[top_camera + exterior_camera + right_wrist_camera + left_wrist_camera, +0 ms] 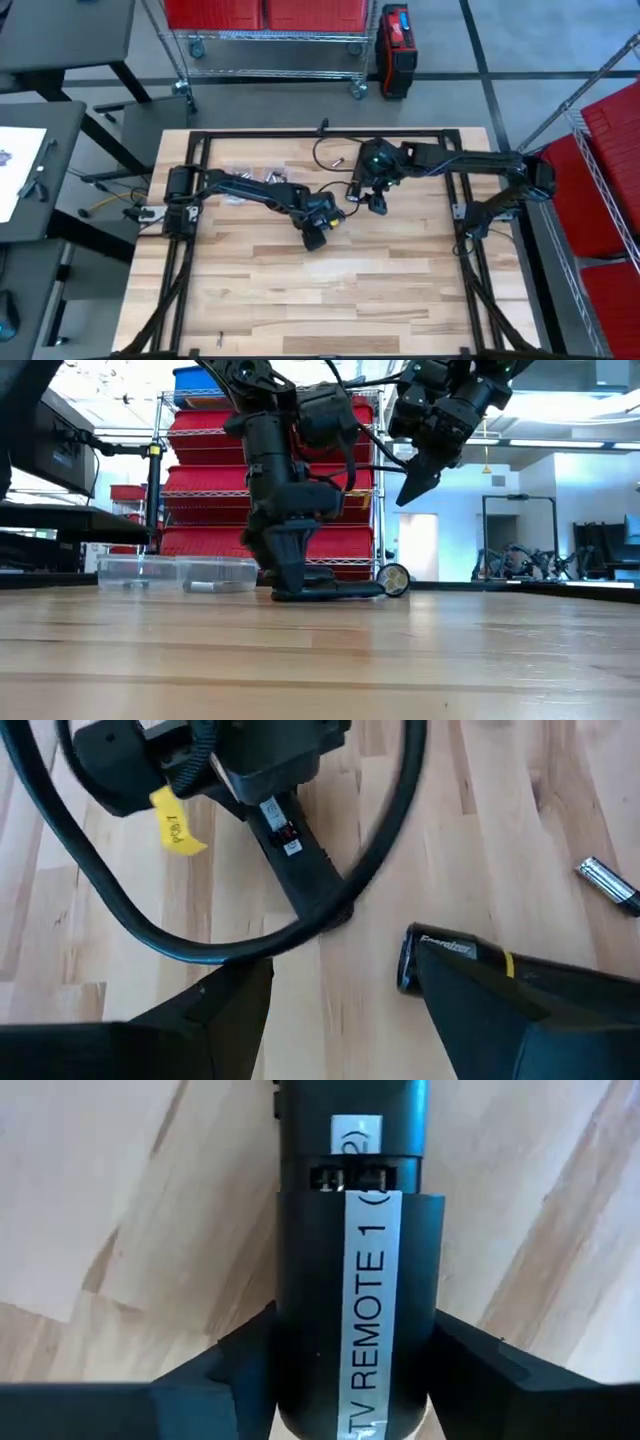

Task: Insert battery
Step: Close the remote control battery compartment

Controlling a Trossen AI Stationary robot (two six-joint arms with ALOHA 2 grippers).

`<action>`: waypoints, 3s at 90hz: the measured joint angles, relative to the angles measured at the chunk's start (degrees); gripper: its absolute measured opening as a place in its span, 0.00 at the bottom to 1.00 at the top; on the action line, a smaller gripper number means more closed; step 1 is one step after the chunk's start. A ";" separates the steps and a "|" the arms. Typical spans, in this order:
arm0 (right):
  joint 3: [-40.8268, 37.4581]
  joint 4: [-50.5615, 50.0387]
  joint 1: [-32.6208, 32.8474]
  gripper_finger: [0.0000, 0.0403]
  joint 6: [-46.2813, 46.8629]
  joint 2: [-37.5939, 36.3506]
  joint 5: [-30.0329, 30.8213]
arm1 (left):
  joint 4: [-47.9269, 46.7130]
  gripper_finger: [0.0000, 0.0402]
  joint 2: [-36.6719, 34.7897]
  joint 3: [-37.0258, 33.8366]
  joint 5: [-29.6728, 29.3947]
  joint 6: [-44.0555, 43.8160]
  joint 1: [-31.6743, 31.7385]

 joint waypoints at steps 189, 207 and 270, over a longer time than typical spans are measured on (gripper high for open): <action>-9.65 19.92 2.44 0.21 33.84 17.90 1.55 | 7.79 0.00 -15.58 -19.52 -4.07 -13.58 -6.07; -7.46 20.16 2.01 0.02 34.48 21.07 1.56 | 10.14 0.01 -14.46 -19.96 -5.72 -10.95 -5.84; -7.04 22.99 5.79 0.00 38.60 21.57 3.50 | 19.54 0.01 -9.36 -18.82 0.10 -12.60 -0.43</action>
